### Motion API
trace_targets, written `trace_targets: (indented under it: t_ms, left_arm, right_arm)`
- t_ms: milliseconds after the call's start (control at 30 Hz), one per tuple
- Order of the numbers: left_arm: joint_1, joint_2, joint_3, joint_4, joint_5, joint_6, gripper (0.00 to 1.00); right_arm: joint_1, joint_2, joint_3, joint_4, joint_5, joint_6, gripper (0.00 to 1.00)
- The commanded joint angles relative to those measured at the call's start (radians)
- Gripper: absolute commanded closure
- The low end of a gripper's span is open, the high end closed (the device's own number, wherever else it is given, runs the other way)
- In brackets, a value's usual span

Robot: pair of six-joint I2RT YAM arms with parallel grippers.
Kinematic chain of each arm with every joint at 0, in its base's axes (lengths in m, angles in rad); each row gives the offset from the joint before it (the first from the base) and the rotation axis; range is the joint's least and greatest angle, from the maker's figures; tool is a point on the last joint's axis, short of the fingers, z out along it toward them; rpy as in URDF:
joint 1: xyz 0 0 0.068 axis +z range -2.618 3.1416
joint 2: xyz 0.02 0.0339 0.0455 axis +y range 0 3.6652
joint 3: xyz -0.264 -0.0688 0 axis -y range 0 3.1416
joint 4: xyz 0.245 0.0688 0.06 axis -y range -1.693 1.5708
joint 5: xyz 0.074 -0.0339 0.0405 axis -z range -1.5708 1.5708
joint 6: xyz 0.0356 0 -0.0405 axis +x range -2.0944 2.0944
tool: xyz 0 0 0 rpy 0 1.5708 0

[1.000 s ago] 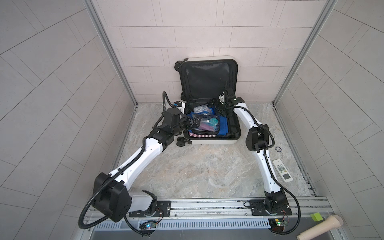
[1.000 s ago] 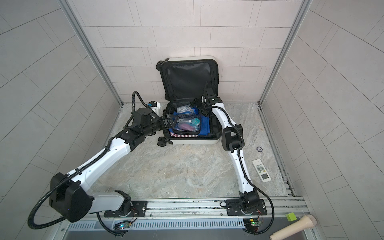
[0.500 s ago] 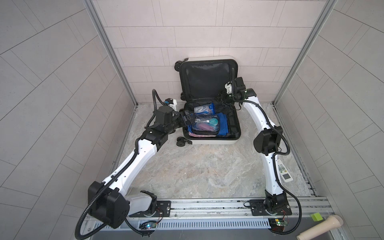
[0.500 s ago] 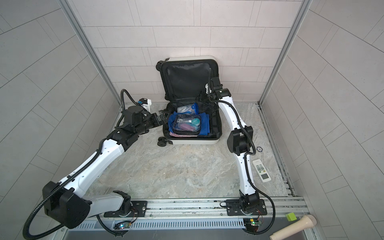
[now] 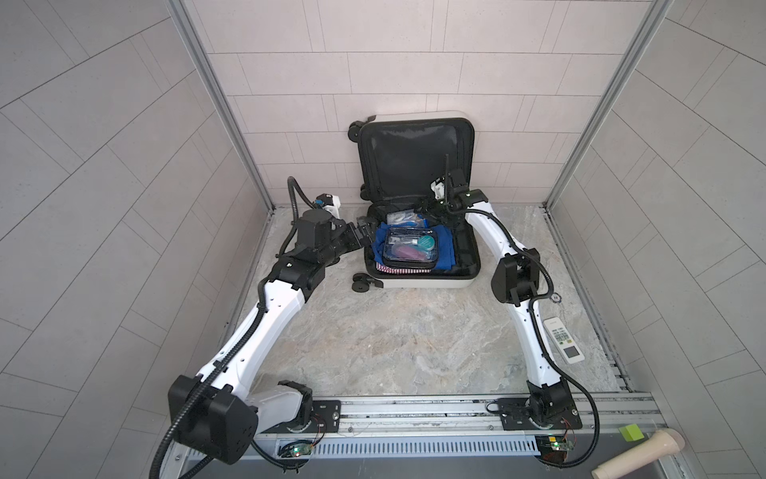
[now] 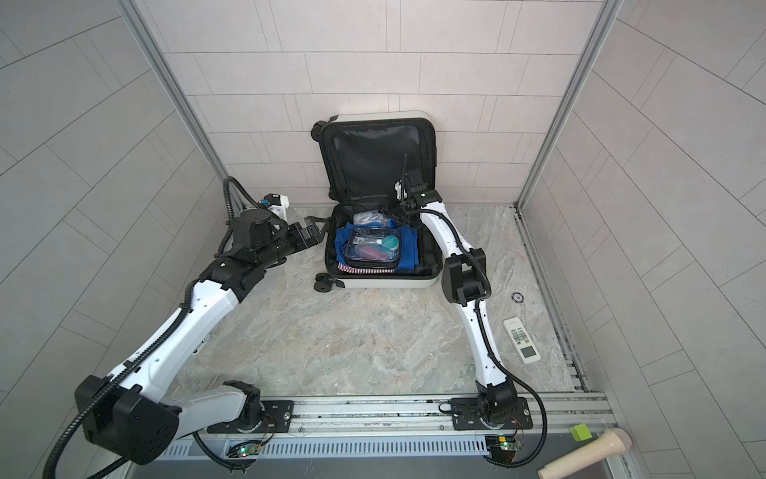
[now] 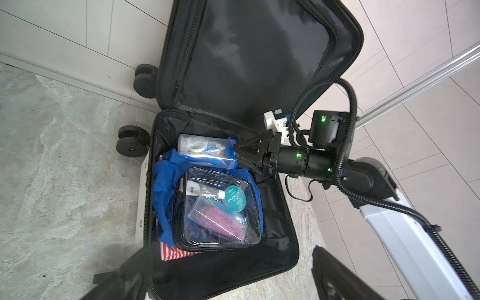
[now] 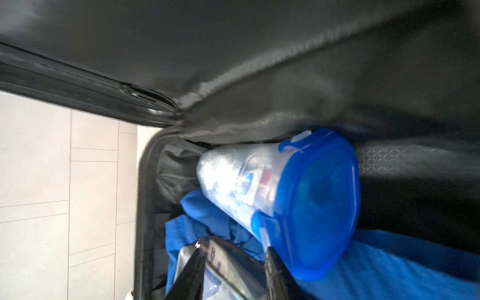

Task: Pack the luggage
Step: 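Open the right gripper and withdraw it while the left gripper rises to the lid edge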

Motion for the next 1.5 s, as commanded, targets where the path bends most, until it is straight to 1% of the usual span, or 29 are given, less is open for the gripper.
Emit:
trace_targets:
  t_ms: [0,100,267,367,467,533,600,700,767,833,900,967,1033,1267,1400,1467]
  left_arm:
    - [0.023,-0.027,0.009,-0.008,0.023,0.009,0.00]
    - [0.036,-0.021,0.018,-0.008,0.029,0.013,0.00]
    - [0.043,0.003,0.058,0.018,0.038,0.031,0.00]
    - [0.044,0.023,0.090,0.069,0.019,0.060,0.00]
    - [0.043,0.049,0.130,0.117,-0.037,0.119,0.00]
    - [0.044,0.080,0.172,0.125,-0.084,0.163,0.00]
    - [0.051,0.134,0.240,0.102,-0.103,0.205,0.00]
    - [0.064,0.228,0.351,0.054,-0.123,0.242,0.00]
    - [0.079,0.292,0.412,0.051,-0.096,0.268,0.00]
    - [0.102,0.372,0.492,0.032,-0.063,0.271,0.02]
    - [0.130,0.469,0.607,-0.014,-0.019,0.265,0.12]
    - [0.155,0.560,0.715,-0.039,0.022,0.257,0.20]
    - [0.171,0.644,0.805,-0.051,0.051,0.256,0.23]
    - [0.181,0.872,1.046,-0.007,0.114,0.289,0.26]
    - [0.182,0.987,1.177,0.016,0.156,0.298,0.29]
    - [0.181,1.033,1.232,0.027,0.168,0.298,0.30]
  right_arm:
    - [-0.001,0.025,0.013,0.019,0.039,0.036,0.60]
    - [-0.008,0.031,0.007,0.002,0.077,0.035,0.61]
    - [-0.011,0.009,0.013,-0.012,0.058,0.015,0.60]
    - [-0.011,-0.050,0.013,-0.057,0.077,-0.040,0.51]
    - [-0.011,-0.141,-0.005,-0.121,0.124,-0.113,0.39]
    - [-0.011,-0.222,-0.055,-0.134,0.156,-0.155,0.31]
    - [-0.011,-0.318,-0.130,-0.142,0.204,-0.199,0.23]
    - [-0.011,-0.457,-0.249,-0.143,0.271,-0.251,0.18]
    - [-0.013,-0.544,-0.334,-0.137,0.305,-0.275,0.17]
    - [-0.012,-0.627,-0.419,-0.124,0.325,-0.294,0.16]
    - [-0.012,-0.716,-0.513,-0.108,0.342,-0.309,0.16]
    - [-0.012,-0.797,-0.604,-0.086,0.351,-0.319,0.15]
    - [-0.012,-0.873,-0.686,-0.071,0.360,-0.331,0.14]
    - [-0.014,-1.094,-0.951,-0.054,0.387,-0.349,0.12]
    - [-0.013,-1.211,-1.103,-0.004,0.387,-0.322,0.09]
    - [-0.013,-1.249,-1.152,0.008,0.391,-0.313,0.08]
